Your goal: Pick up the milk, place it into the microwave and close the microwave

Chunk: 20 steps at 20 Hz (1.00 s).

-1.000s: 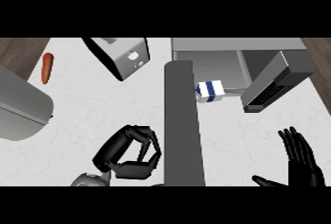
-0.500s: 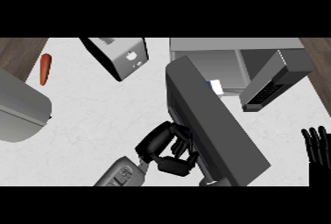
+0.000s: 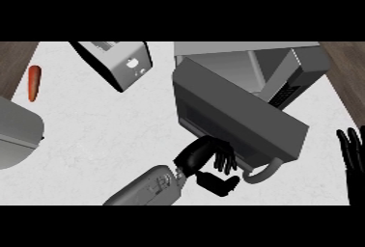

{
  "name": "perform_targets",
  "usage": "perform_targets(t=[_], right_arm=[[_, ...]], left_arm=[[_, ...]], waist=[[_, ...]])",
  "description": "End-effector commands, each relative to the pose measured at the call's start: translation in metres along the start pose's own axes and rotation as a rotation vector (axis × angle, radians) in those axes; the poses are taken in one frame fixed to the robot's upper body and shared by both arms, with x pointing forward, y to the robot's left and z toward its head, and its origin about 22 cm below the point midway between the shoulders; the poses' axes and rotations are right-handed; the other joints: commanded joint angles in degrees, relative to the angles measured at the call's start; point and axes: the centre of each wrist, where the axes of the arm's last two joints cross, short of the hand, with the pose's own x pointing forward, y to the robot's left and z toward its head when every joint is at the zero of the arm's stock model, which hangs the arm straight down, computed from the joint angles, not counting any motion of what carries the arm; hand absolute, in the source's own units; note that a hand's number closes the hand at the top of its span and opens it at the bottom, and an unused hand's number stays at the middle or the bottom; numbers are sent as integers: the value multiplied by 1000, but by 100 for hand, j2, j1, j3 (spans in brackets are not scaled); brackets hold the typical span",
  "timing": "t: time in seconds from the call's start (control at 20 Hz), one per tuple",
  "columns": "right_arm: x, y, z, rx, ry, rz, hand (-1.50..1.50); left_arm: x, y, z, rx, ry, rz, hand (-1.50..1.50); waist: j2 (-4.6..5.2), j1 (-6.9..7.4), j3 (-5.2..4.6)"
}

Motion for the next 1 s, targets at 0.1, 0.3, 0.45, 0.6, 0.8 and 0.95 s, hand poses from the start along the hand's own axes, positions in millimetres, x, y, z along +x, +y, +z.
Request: perform_targets(t=[0.1, 0.3, 0.45, 0.6, 0.8, 0.95], right_arm=[[10, 15, -25, 105, -49, -77, -150], [26, 10, -43, 198, -83, -83, -150], [28, 14, -43, 229, -74, -110, -150], [39, 15, -56, 266, -98, -107, -150], [46, 13, -63, 283, -114, -103, -150], [51, 11, -67, 289, -114, -116, -150]], left_arm=[[12, -3, -13, 63, -43, 79, -150], [32, 9, -27, 104, -113, 110, 150], [37, 17, -32, 147, -189, 144, 150], [47, 27, -43, 170, -195, 132, 150], [59, 41, -55, 208, -195, 144, 150], [68, 51, -63, 235, -218, 130, 150]], waist=[[97, -346, -13], [134, -588, -18], [199, -777, -23], [213, -939, -23], [273, -1195, -10], [301, -1330, -3]])
